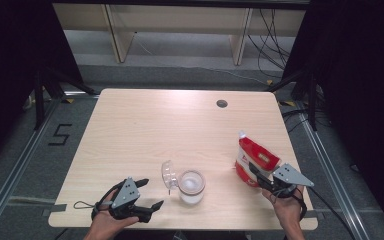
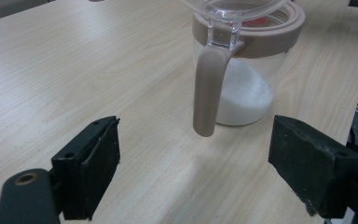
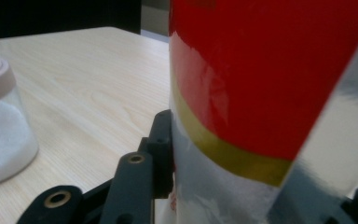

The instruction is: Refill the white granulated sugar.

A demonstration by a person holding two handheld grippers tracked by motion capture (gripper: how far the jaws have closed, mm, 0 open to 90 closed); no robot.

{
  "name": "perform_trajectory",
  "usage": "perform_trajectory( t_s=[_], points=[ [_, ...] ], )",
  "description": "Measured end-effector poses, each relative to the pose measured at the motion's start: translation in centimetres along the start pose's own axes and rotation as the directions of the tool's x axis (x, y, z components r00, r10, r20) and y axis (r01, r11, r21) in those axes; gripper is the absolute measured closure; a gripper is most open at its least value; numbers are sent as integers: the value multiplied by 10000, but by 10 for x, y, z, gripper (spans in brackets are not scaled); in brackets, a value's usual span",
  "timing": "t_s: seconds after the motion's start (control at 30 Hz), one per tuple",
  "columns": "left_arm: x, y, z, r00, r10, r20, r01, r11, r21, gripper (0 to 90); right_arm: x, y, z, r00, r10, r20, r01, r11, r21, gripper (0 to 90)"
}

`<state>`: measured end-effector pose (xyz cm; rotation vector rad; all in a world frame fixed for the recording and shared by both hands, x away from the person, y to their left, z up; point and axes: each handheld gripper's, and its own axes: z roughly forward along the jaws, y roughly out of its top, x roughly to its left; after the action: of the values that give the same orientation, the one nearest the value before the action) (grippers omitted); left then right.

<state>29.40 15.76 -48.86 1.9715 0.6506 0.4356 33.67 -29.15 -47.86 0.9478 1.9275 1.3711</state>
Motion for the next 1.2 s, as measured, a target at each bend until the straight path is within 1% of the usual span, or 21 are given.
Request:
perform_trajectory(
  t_s=[0.03,0.1,0.13,0.2,0.27,0.3,0.33,0.37,0.47,0.53,0.6,0.8,0.83,0.9,0.93,1.03,1.07,1.1,1.13,1.17,1.2],
  points=[
    [-2,-1,0,9995,-321,-15,321,9995,-8,160,1,0,-1,9998,28,191,-28,10000,22,649],
    [-2,-1,0,9996,-285,-33,285,9996,4,160,2,0,-1,9998,-60,205,62,9999,-100,624],
    [0,0,0,10000,5,45,-5,10000,52,160,3,0,-2,9993,60,370,-53,9998,-194,605],
    [0,0,0,10000,17,42,-17,10000,44,160,3,1,-4,9997,-72,249,79,9996,-279,580],
    [0,0,0,10000,-23,-4,23,10000,-26,160,5,1,-6,9995,204,257,-198,9995,-235,564],
    [-1,-1,0,9995,-313,-3,313,9995,-22,160,6,1,-8,9992,-31,403,39,9998,-185,513],
    [-1,-1,0,9996,-292,-34,292,9996,-17,160,6,2,-10,9986,-278,459,288,9993,-227,485],
    [-1,-1,0,9997,-255,-54,255,9997,21,160,9,2,-12,9985,122,537,-116,9999,-118,452],
    [-2,-1,0,9992,-399,16,399,9992,-35,160,12,2,-19,9963,427,749,-411,9989,-239,406],
    [-1,-1,0,9997,-259,-17,259,9997,-1,160,14,2,-24,9959,491,763,-476,9987,-207,399],
    [-1,-1,0,9996,-290,-25,290,9996,58,160,16,3,-29,9912,535,1212,-498,9982,-334,381],
    [2,-1,-1,9999,32,-98,-30,9997,241,160,18,1,-39,9901,693,1222,-684,9976,-112,355],
    [0,-2,0,9994,-332,-54,333,9993,140,160,17,0,-39,9912,514,1217,-497,9986,-172,351],
    [1,-1,1,9999,-107,-8,107,9999,84,160,20,-1,-42,9867,919,1338,-927,9957,-4,339],
    [1,-1,1,9999,-125,-5,125,9998,137,160,20,-1,-43,9857,781,1490,-792,9969,11,336],
    [1,-1,1,9998,-207,-56,207,9998,40,158,21,-4,-46,9849,740,1565,-748,9972,-8,329],
    [1,-1,1,9998,-207,-56,207,9998,40,157,23,-4,-47,9837,1005,1492,-1025,9947,57,327],
    [0,-1,1,9989,-463,-18,463,9989,20,156,23,-4,-49,9863,908,1374,-938,9955,155,326],
    [0,-1,1,9990,-442,-28,442,9990,21,156,26,-5,-49,9854,1145,1264,-1173,9930,151,319],
    [1,-1,1,9999,-109,-68,109,9999,52,156,27,-5,-50,9853,987,1394,-1017,9947,150,316],
    [1,-1,1,9999,-137,-92,138,9999,74,157,28,-5,-51,9865,943,1341,-975,9951,181,315]
  ],
)
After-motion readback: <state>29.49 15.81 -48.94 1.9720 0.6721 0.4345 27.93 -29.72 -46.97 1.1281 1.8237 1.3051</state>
